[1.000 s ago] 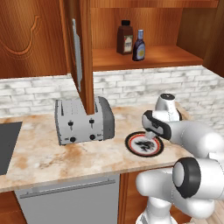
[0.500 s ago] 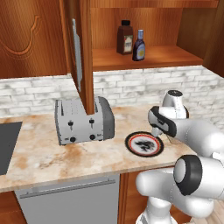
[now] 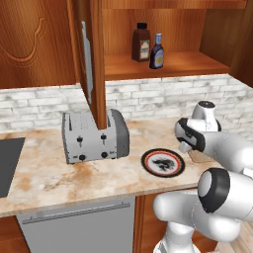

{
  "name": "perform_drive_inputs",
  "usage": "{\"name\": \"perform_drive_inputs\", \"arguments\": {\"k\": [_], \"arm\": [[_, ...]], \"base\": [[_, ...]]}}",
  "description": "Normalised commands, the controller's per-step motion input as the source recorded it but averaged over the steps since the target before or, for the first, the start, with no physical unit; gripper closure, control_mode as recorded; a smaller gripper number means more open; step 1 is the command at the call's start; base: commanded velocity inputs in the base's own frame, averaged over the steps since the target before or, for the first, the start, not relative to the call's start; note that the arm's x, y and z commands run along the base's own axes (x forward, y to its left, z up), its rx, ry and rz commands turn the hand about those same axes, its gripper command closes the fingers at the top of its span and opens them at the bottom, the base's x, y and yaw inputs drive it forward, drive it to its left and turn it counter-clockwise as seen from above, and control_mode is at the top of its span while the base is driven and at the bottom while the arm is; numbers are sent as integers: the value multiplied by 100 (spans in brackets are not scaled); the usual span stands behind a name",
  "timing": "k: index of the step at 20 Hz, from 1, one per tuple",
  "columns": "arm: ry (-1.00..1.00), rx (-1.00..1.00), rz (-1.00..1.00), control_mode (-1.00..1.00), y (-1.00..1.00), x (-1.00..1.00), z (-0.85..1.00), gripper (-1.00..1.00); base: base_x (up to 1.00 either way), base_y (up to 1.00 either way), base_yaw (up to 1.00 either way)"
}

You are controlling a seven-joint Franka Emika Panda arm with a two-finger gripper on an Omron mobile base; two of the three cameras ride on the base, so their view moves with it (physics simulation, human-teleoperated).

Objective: Pick the chicken drumstick from the plate and place it on the cutting board. Then pick the condiment bottle from the cabinet and place it next to the cutting board.

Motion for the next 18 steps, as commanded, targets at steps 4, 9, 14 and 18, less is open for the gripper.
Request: {"name": "perform_drive_inputs", "arguments": {"k": [4,9,14,18], "arm": [[0,0,0,-100,-33,0,0,100],[0,0,0,-100,-34,0,0,100],[0,0,0,-100,-31,0,0,100],[0,0,0,-100,-25,0,0,100]], "base": [[0,0,0],[0,0,0],[0,0,0],[0,0,0]]}}
